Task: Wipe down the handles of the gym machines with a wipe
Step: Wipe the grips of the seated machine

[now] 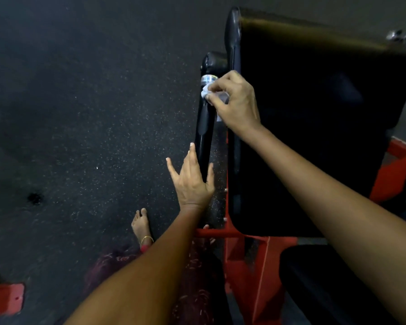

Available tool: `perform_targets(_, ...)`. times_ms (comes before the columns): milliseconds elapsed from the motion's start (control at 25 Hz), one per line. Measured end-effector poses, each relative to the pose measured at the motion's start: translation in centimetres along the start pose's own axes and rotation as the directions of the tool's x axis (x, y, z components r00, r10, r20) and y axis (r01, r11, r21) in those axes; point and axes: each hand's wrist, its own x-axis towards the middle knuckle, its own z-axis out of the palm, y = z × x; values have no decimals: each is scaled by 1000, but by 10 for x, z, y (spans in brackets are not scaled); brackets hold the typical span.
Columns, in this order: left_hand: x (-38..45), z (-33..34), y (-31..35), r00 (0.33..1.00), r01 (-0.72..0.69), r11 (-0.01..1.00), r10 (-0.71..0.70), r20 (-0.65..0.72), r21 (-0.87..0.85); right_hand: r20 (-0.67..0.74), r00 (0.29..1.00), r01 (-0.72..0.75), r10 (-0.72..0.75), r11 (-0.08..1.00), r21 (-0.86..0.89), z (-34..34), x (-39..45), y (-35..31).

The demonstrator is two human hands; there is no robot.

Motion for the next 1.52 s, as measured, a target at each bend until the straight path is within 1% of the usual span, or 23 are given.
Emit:
perform_targets(120, 0, 2, -1, 1000, 6, 999, -6, -20, 43, 78, 995, 67, -67, 998, 1, 3, -19, -2)
perform_targets(240, -2, 3, 0, 1000, -2, 998, 3, -27, 60, 204, 949, 251, -242, 968, -20, -5, -34, 4)
perform_targets(320, -3, 4, 0, 999, -26, 1000, 26, -30, 11, 214, 933, 323, -290, 936, -142, -13, -8, 8)
perform_targets(400, -3, 4, -2, 998, -48, 999, 49, -48, 8, 182, 950, 298, -255, 915, -273, -17, 19, 10)
perform_targets(480, -3, 4, -2, 997, -60, 998, 62, -56, 29, 212, 949, 277, -233, 937, -211, -16, 22, 9)
perform_targets(520, -3, 3, -2, 995, -72, 997, 74, -60, 39, 242, 932, 312, -271, 938, -152, -14, 13, 9)
perform_targets(600, -3, 2, -1, 993, -99, 994, 102, -65, 48, 351, 857, 424, -377, 903, -67, -13, -17, 7)
perform_targets(640, -2, 2, -1, 993, -101, 994, 103, -63, 38, 418, 812, 466, -408, 884, -43, -15, -26, 5)
perform_targets(680, -2, 1, -1, 993, -100, 995, 102, -63, 26, 465, 785, 480, -409, 876, -41, -18, -26, 2)
perform_targets(720, -2, 1, -1, 993, -101, 995, 101, -63, 15, 467, 798, 462, -381, 884, -69, -19, -17, -1)
perform_targets(800, -2, 1, 0, 994, -99, 995, 98, -52, -11, 385, 884, 360, -265, 911, -201, -19, 14, -5)
perform_targets(840, -2, 0, 0, 995, -93, 995, 92, -44, -19, 359, 907, 319, -220, 915, -246, -19, 25, -4)
perform_targets(880, -2, -1, 1, 996, -87, 996, 86, -38, -20, 365, 908, 311, -205, 914, -262, -18, 30, -4)
perform_targets(960, -2, -3, 2, 997, -75, 997, 75, -15, -12, 448, 859, 380, -249, 896, -232, -12, 16, -6)
perform_targets(1080, -1, -5, 2, 997, -77, 997, 76, 31, 24, 625, 710, 494, -326, 862, -112, -13, -25, -10)
perform_targets(1120, -1, -5, 2, 996, -75, 997, 74, 44, 23, 680, 652, 523, -334, 848, -85, -16, -28, -9)
perform_targets(1160, -1, -6, 2, 996, -72, 997, 71, 51, 22, 715, 613, 537, -336, 841, -65, -22, -24, -9)
perform_targets(1200, 0, -7, 2, 996, -69, 997, 68, 55, 23, 719, 609, 534, -334, 843, -60, -25, -14, -9)
perform_targets(1240, 0, -7, 3, 996, -64, 998, 63, 57, 19, 681, 652, 518, -333, 851, -81, -27, -2, -7)
perform_targets(1320, 1, -8, 5, 997, -38, 999, 39, 59, -24, 523, 778, 481, -347, 865, -142, -29, 18, 2)
perform_targets(1360, 0, -9, 7, 998, -14, 998, 17, 57, -54, 475, 804, 470, -359, 872, -138, -28, 18, 5)
perform_targets(1400, 0, -9, 7, 998, 17, 996, -13, 53, -83, 462, 799, 482, -384, 869, -113, -23, 11, 7)
perform_targets(1520, -1, -9, 8, 996, 82, 990, -77, 47, -116, 523, 733, 537, -435, 842, -53, -15, -33, 2)
